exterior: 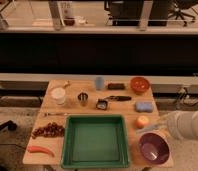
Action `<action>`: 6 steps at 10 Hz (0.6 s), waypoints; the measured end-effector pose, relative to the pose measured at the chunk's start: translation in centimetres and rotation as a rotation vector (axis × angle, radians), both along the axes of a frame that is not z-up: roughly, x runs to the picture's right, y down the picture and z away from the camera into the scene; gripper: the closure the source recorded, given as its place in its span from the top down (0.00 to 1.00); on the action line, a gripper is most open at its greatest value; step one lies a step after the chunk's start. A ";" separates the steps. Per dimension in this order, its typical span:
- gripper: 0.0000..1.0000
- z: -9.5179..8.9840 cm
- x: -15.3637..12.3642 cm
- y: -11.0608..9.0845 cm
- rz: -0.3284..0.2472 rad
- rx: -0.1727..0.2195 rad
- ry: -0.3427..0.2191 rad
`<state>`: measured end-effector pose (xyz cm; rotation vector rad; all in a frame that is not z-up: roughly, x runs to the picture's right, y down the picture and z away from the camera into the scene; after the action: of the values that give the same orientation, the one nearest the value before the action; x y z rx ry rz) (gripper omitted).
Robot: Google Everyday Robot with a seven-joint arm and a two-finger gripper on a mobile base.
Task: Place towel in purple bowl
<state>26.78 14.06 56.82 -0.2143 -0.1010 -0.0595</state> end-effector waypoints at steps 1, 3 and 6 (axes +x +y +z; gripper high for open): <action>0.00 -0.4 0.1 0.2 0.001 -0.011 0.000; 0.00 -0.8 0.2 0.5 0.000 -0.027 -0.001; 0.00 -1.5 0.3 0.8 -0.009 -0.052 -0.003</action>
<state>27.10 14.87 55.30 -0.2663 -0.1046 -0.0659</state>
